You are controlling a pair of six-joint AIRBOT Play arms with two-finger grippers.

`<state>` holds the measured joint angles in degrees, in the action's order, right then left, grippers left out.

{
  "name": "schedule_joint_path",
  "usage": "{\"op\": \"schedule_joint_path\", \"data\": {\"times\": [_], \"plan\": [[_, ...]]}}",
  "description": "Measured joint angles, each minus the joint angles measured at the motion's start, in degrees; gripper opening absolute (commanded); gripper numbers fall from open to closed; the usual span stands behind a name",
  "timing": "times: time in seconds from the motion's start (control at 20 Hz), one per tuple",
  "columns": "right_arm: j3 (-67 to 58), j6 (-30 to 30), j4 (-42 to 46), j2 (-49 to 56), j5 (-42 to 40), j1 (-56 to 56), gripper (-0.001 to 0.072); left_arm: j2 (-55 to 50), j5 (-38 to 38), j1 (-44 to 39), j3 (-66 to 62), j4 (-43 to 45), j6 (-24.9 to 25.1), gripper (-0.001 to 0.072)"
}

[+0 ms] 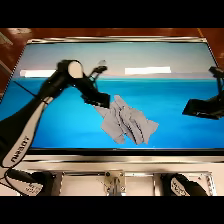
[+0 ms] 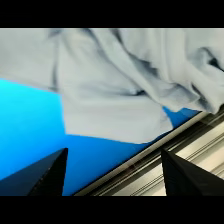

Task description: Fold the shirts.

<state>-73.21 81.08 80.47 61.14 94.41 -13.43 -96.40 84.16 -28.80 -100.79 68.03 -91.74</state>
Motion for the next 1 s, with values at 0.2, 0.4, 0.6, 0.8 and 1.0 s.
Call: {"op": "schedule_joint_path", "data": {"times": [0.2, 0.4, 0.6, 0.8, 1.0], "plan": [[7.21, -1.49, -1.18, 5.7, -2.01, 0.0, 0.0674, 4.11, 2.05, 7.45, 10.34, 0.42, 0.09, 0.0703], [10.51, -3.82, -6.82, 11.19, -4.42, -0.02, 0.0674, 5.6, -5.31, 8.81, 25.46, -6.56, 1.49, 0.0704], [11.45, -4.85, -11.72, 14.69, -7.15, 0.0, 0.0674, 5.51, -15.3, 8.33, 34.36, -13.05, 3.41, 0.0703], [11.72, -5.18, -13.51, 15.87, -9.79, 0.0, 0.0674, 3.85, -22.4, 7.76, 37.18, -19.45, 5.86, 0.0702], [11.8, -4.72, -14.03, 16.2, -11.02, 0.0, 0.0674, 0.87, -24.79, 6.32, 37.88, -23.21, 7.87, 0.07]]}}
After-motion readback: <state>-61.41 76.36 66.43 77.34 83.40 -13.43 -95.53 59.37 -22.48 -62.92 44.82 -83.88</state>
